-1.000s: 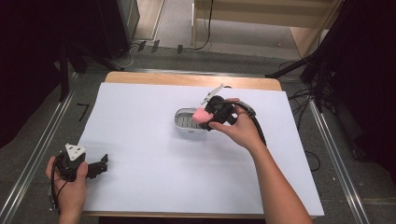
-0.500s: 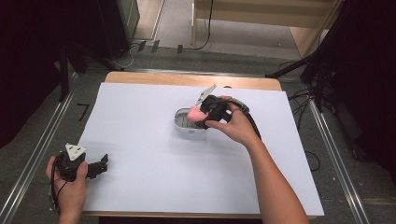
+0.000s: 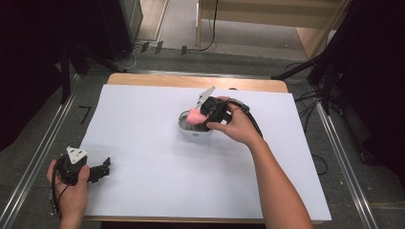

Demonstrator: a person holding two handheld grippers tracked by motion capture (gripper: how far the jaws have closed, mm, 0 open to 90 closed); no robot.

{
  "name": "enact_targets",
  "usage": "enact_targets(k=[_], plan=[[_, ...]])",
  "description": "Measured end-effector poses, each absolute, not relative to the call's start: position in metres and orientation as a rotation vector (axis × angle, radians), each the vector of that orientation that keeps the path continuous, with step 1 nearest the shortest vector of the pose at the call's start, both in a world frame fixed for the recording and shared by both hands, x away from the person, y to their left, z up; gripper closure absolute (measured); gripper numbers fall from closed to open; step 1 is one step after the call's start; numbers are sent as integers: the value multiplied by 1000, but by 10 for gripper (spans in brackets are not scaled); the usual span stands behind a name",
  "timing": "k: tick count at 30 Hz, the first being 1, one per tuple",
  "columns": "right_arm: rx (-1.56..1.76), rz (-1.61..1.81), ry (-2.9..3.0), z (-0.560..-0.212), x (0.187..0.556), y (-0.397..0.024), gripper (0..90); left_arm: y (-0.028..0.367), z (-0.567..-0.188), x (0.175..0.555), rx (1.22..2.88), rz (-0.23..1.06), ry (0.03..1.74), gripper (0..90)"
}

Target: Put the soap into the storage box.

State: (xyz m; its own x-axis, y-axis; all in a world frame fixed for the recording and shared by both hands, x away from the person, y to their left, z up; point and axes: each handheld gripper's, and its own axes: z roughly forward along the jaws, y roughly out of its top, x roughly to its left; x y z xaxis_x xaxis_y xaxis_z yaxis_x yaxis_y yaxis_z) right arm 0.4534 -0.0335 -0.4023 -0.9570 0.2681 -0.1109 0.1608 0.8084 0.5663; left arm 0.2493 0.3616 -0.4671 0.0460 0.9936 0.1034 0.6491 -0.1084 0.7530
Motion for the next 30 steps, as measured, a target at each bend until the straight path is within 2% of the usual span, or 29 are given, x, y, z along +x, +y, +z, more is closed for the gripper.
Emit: enact_targets(k=[13,16,30], plan=[[324,835,2833,-407,457,-31,382,362,-467,250,1812,858,1655,0],[372,906,2814,-401,456,-31,329,362,-467,249,1812,858,1654,0],[562,948,2784,-391,450,-47,358,362,-467,250,1812,856,1655,0]])
